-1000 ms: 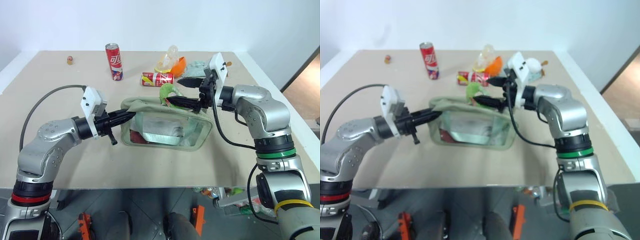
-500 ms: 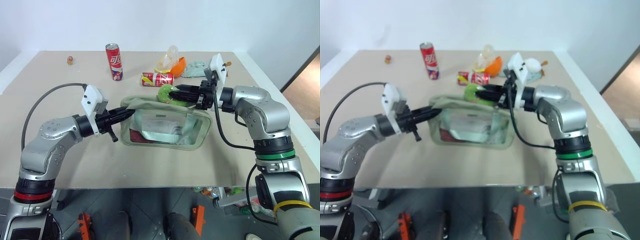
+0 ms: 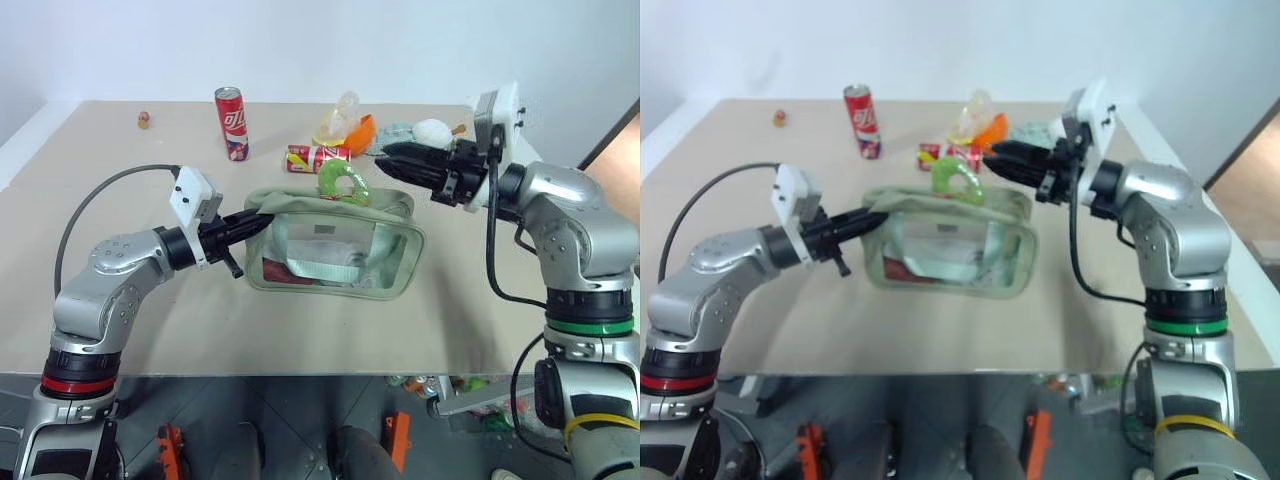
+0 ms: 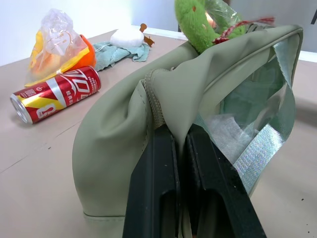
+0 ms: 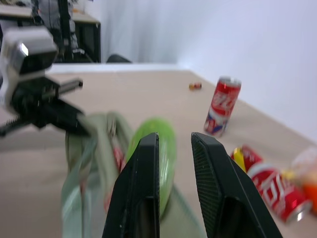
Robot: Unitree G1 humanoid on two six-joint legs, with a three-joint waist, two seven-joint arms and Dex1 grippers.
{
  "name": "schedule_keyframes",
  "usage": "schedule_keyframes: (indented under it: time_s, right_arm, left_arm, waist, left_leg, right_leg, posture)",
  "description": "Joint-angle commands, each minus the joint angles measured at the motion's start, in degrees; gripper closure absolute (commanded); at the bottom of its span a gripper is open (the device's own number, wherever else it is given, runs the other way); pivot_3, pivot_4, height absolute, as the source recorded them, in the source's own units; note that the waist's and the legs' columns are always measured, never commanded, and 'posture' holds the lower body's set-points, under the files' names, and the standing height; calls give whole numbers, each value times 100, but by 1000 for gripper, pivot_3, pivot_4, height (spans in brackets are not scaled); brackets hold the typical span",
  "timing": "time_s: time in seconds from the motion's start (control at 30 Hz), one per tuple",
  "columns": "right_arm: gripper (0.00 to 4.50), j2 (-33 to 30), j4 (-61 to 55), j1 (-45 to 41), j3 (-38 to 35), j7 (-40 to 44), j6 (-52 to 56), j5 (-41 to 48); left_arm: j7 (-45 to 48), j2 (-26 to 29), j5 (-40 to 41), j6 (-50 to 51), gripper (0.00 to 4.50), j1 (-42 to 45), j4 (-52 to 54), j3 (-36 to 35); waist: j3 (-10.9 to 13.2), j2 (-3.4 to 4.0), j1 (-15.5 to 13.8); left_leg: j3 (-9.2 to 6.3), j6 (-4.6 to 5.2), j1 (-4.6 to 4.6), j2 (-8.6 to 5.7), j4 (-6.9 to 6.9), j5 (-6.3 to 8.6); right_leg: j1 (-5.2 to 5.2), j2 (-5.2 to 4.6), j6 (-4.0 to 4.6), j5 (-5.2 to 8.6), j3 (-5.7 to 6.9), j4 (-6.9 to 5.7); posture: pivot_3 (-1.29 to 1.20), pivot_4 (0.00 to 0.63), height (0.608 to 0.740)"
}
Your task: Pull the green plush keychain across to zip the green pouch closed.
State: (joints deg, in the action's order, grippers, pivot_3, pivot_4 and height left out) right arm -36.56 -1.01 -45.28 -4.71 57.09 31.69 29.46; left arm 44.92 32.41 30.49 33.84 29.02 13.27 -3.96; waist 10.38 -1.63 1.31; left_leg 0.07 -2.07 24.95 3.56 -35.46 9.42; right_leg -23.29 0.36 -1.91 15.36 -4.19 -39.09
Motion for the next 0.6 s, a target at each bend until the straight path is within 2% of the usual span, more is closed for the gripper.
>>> schedule_keyframes:
  time_s: [0.03, 0.13, 0.3, 0.53, 0.6]
  right_arm:
    - [3507, 76, -270, -104, 13, -101, 140, 136]
    - [2710, 177, -139, -260, 174, -65, 10, -3]
    - [1017, 377, 228, -680, 319, -76, -81, -111]
    - [1017, 545, 937, -884, 667, 167, -207, -376]
    - [1539, 552, 1096, -856, 728, 270, -242, -429]
  left_arm:
    - [32, -45, 50, -9, 4500, 139, 94, 73]
    - [65, -48, -29, -49, 4500, 160, 70, 153]
    - [64, -41, -41, -36, 4500, 124, 128, 172]
    - [26, -29, -71, -43, 4500, 72, 205, 157]
    - [14, -31, -67, -37, 4500, 58, 231, 148]
  waist:
    - [2, 3, 1]
    - [1, 2, -2]
    - [1, 2, -6]
    - [1, 2, -10]
    - [1, 2, -10]
  left_leg:
    - [0, 0, 0, 0, 0, 0]
    - [-3, 2, 0, 0, 0, -3]
    - [-2, 2, 3, -1, -3, -3]
    - [-2, 2, 4, -1, -2, -2]
    - [-2, 2, 4, -1, -2, -3]
  right_leg:
    - [-1, 1, -2, 0, 0, 0]
    - [0, 2, -4, 0, 2, 0]
    - [1, -1, -7, 0, 3, 0]
    - [1, -2, -2, -2, 4, 1]
    - [0, -2, -1, -2, 3, 1]
  posture:
    - [0, 150, 740]
    - [0, 150, 740]
    - [0, 150, 740]
    - [0, 150, 740]
    - [0, 150, 740]
